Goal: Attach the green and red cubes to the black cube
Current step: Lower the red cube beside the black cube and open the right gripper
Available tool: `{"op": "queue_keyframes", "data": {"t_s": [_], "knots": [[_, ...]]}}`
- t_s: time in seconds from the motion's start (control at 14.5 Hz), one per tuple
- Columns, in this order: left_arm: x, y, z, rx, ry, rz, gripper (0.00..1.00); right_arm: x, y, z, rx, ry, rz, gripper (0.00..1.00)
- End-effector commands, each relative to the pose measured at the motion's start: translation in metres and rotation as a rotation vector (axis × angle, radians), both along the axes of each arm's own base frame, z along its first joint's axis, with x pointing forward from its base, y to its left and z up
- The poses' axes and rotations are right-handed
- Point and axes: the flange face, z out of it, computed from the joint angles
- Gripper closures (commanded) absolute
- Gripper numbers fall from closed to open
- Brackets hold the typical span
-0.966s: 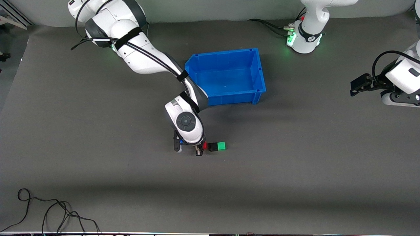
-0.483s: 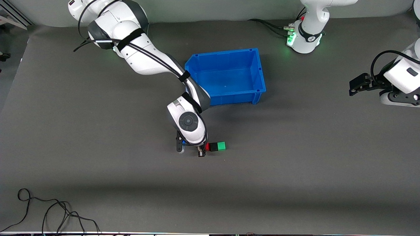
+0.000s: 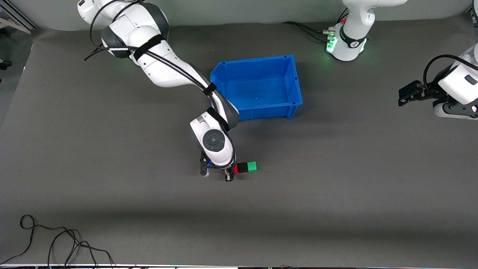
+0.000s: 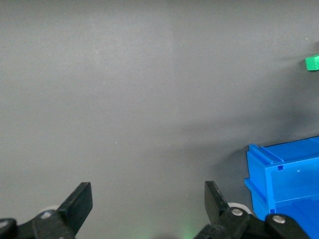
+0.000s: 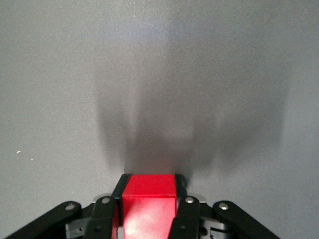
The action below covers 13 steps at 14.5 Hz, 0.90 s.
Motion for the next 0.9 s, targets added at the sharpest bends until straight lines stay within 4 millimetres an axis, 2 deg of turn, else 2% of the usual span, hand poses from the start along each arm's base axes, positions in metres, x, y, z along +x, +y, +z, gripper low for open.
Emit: {"op": "queue_keyframes", "data": {"t_s": [0.0,0.41,0.48,0.55,0.83], "knots": [[-0.004,-0.003,0.010,0.011,0.004,-0.009,0.00,0.001,0.008,-0.003,-0.012,-0.013,-0.016,1.00],[-0.002,-0.001,0.006,0.015,0.007,-0.006,0.00,0.000,0.009,-0.003,-0.013,-0.013,-0.024,1.00],[-0.001,-0.001,0.005,0.015,0.009,-0.006,0.00,0.002,0.008,-0.001,-0.011,-0.015,-0.022,0.96],[-0.001,-0.001,0.004,0.014,0.007,-0.006,0.00,0.005,0.006,0.002,-0.011,-0.021,-0.016,0.01],[0.000,0.000,0.005,0.014,0.001,-0.009,0.00,0.009,0.009,0.021,0.006,-0.041,-0.004,0.00]]}}
